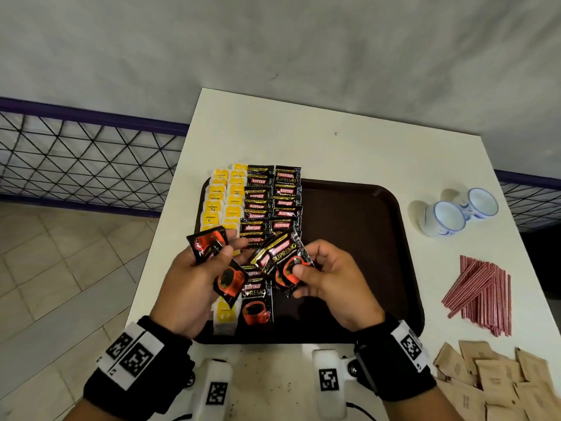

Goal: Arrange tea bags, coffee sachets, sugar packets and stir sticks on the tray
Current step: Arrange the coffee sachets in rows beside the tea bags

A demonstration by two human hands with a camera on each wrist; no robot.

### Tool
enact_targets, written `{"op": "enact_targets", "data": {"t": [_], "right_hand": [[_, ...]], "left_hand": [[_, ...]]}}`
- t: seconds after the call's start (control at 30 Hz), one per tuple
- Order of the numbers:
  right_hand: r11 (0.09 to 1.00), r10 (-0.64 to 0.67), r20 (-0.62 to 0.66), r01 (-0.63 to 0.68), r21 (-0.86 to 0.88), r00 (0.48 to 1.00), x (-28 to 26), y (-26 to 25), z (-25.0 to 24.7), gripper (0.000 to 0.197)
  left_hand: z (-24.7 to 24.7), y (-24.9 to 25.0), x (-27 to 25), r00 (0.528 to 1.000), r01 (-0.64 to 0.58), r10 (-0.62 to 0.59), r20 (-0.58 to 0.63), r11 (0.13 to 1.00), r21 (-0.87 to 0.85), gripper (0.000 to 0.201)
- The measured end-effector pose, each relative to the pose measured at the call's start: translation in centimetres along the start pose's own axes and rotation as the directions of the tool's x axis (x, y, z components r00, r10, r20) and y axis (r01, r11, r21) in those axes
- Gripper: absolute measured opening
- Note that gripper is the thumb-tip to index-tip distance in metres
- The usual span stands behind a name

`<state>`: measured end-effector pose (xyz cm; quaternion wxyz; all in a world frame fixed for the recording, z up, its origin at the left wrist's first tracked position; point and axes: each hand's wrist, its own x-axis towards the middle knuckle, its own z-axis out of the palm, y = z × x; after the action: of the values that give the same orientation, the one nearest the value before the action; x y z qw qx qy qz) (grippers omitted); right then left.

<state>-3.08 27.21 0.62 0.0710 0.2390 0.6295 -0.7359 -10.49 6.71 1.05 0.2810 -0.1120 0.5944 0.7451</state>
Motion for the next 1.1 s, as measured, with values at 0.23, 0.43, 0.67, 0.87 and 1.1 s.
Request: {"op": "enact_targets", "data": {"t": [0.23,0.43,0.67,0.87,1.1], "right_hand": [[1.0,0.018,-0.01,-0.018,-0.017,1.0,-0.1,-0.8,2.1,0.028],[0.988,-0.01,-0.257,-0.031,-0.154,0.966,0.1,-0.4,0.0,0.017],[0.975,0.087,-0.251,-0.135,-0.179,0.964,-0.7,1.1,-2.9,0.018],[0.936,0.1,-0.21,-0.164,-0.312,0.973,-0.1,2.0,-1.6,0.02],[0.875,0.075,-0.238,-0.178,-0.451,0.968,1.1,2.4,-1.0,0.015]], "left_hand": [[1.8,-1.2,-0.6,0.992,-0.121,0.123,0.01,0.958,0.261,0.025],[0.6,-0.7,-0.6,0.981,-0.168,0.191,-0.037,0.926,0.339,0.026],[-2.4,-0.6,-0.7,0.984,-0.105,0.143,-0.107,0.948,0.301,0.027],[-2.8,-1.2,-0.9,0.989,-0.086,0.118,-0.09,0.951,0.296,0.03],[-2.9,-1.6,-1.0,0.99,-0.082,0.111,-0.083,0.952,0.296,0.029]]}}
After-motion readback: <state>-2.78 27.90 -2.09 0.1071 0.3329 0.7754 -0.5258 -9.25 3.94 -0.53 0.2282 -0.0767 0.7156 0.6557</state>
